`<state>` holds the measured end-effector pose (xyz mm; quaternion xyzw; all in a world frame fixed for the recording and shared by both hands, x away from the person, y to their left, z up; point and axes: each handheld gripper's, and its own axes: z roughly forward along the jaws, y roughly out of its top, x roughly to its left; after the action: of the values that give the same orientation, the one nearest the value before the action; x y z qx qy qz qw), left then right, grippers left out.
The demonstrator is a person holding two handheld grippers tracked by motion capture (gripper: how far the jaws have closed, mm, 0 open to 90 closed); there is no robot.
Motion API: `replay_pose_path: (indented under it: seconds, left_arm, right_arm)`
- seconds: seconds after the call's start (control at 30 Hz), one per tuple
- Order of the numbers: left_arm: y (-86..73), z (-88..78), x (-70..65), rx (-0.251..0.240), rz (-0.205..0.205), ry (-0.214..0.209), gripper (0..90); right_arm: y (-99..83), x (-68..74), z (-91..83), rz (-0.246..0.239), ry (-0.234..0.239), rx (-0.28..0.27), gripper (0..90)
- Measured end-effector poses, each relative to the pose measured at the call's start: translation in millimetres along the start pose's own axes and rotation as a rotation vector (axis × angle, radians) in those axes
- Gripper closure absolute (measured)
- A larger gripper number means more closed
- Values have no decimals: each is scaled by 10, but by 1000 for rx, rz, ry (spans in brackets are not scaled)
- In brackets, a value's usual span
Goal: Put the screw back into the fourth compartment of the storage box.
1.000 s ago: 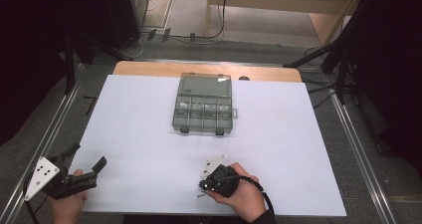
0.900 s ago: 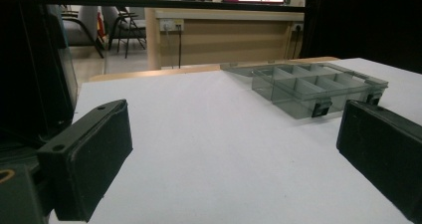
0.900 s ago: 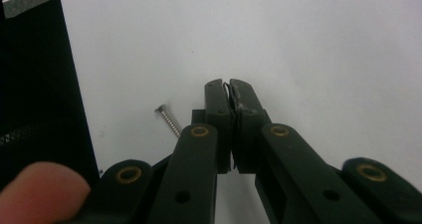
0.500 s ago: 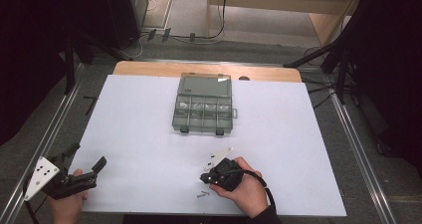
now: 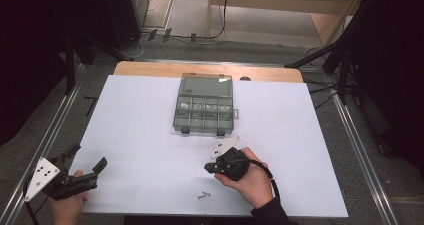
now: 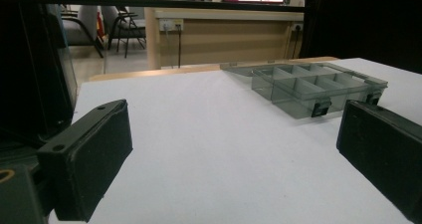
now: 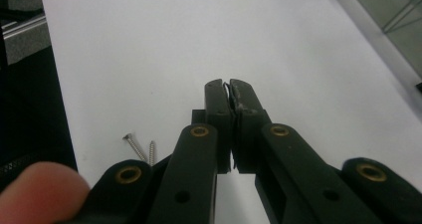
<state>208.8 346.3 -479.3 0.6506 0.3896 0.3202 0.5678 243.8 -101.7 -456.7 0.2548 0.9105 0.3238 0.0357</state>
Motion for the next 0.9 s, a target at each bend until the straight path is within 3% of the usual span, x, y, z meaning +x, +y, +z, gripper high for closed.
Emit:
replay_pose_path:
  seconds: [0.5, 0.9]
  left_arm:
    - [1, 0, -1, 0, -1, 0, 12]
    - [2, -5, 4, -5, -2, 0, 12]
  right_arm:
    - [173, -268, -191, 21, -36, -22, 898]
    - [319, -503, -240, 35, -59, -27, 898]
